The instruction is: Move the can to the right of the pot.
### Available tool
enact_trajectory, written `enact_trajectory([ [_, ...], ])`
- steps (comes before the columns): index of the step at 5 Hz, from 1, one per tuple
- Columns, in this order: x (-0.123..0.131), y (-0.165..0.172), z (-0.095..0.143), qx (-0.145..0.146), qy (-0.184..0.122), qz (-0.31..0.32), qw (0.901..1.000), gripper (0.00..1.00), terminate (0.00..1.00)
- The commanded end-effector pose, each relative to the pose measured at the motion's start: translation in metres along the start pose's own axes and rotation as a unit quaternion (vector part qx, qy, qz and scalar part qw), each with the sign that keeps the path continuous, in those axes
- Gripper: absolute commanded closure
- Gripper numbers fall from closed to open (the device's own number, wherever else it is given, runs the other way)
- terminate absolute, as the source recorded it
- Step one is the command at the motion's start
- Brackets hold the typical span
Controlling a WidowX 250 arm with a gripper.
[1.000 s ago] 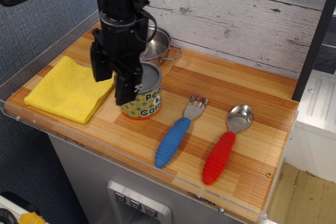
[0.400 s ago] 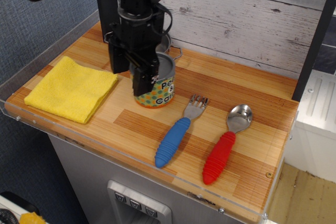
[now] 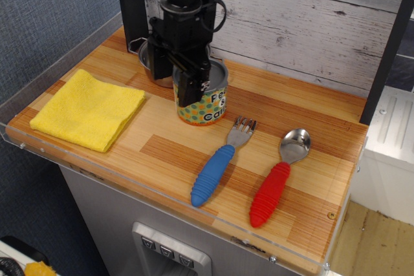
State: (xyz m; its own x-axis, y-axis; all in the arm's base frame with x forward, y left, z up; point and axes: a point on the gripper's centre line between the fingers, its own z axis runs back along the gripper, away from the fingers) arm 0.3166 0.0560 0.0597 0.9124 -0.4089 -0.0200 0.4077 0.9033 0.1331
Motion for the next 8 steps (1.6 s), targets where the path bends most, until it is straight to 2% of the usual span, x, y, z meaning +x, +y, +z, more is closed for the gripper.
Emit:
enact_trajectory([
  [1, 0.016, 0.005, 0.018, 0.004, -0.014, -0.016, 0.9998, 0.00, 0.00],
  [3, 0.026, 0.000, 0.017, -0.005, -0.016, -0.023, 0.9996, 0.00, 0.00],
  [6, 0.053, -0.007, 0.020, 0.011, -0.038, -0.026, 0.9989, 0.00, 0.00],
  [8, 0.078, -0.014, 0.016, -0.004, -0.050, -0.051, 0.9974, 0.00, 0.00],
])
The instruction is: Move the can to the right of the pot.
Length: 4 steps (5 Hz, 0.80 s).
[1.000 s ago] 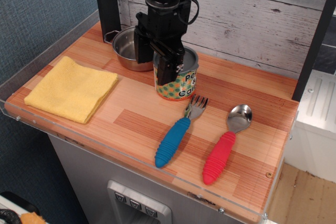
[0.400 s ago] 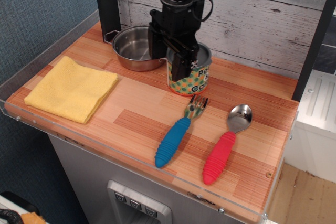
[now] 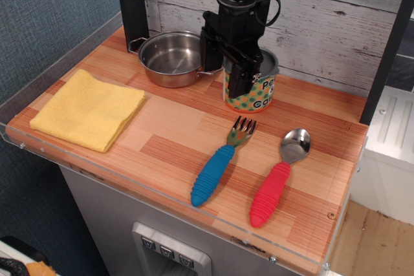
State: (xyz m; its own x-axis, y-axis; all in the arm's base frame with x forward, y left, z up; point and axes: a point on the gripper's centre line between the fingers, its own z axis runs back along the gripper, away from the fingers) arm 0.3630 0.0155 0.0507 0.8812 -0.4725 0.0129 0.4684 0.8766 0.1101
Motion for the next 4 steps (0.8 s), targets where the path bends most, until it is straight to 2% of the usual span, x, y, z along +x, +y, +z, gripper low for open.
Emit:
enact_trajectory([
  [1, 0.030, 0.000, 0.022, 0.011, -0.038, -0.027, 0.9989, 0.00, 0.00],
  [2, 0.035, -0.002, 0.025, 0.007, -0.054, -0.018, 0.9983, 0.00, 0.00],
  [3, 0.030, -0.003, 0.034, 0.017, -0.066, -0.008, 0.9976, 0.00, 0.00],
  [4, 0.017, 0.003, 0.053, 0.046, -0.079, 0.046, 0.9947, 0.00, 0.00],
])
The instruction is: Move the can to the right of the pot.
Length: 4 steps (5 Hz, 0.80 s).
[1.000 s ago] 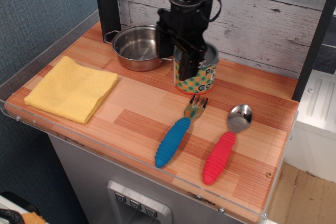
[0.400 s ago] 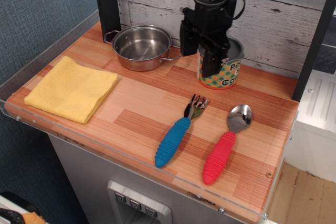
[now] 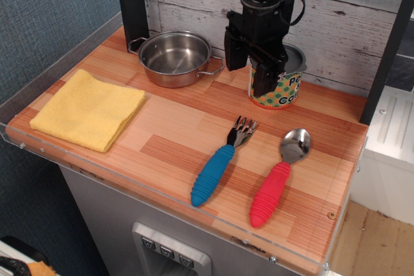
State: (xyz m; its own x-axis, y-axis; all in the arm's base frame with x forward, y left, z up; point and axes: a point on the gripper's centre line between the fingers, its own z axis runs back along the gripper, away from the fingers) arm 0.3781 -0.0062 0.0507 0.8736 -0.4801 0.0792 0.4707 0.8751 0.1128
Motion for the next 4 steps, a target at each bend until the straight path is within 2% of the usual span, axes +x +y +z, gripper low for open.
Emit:
enact_trajectory([
  [1, -0.028, 0.027, 0.072, 0.060, -0.056, 0.135, 0.9874, 0.00, 0.00],
  [2, -0.048, 0.038, 0.092, 0.063, -0.058, 0.193, 0.9774, 0.00, 0.00],
  [3, -0.074, 0.062, 0.105, 0.067, -0.062, 0.273, 0.9575, 0.00, 0.00],
  [4, -0.090, 0.084, 0.102, 0.061, -0.053, 0.360, 0.9295, 0.00, 0.00],
])
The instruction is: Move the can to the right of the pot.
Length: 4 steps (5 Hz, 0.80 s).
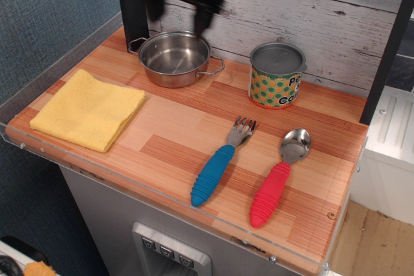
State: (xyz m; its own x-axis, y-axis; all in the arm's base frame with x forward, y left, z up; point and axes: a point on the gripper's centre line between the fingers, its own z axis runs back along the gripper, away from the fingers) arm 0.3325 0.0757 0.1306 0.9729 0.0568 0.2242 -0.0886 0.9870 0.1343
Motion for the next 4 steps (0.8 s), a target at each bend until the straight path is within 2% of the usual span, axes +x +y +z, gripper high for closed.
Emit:
enact_trajectory([
  [1, 0.002, 0.051, 0.012, 0.013, 0.004, 0.146, 0.9892, 0.00, 0.00],
  [2, -0.003, 0.068, 0.003, 0.022, 0.013, 0.184, 0.9826, 0.00, 0.00],
  [3, -0.012, 0.085, 0.001, 0.030, 0.006, 0.254, 0.9668, 0.00, 0.00],
  [4, -0.012, 0.085, 0.001, 0.030, 0.006, 0.254, 0.9668, 0.00, 0.00],
])
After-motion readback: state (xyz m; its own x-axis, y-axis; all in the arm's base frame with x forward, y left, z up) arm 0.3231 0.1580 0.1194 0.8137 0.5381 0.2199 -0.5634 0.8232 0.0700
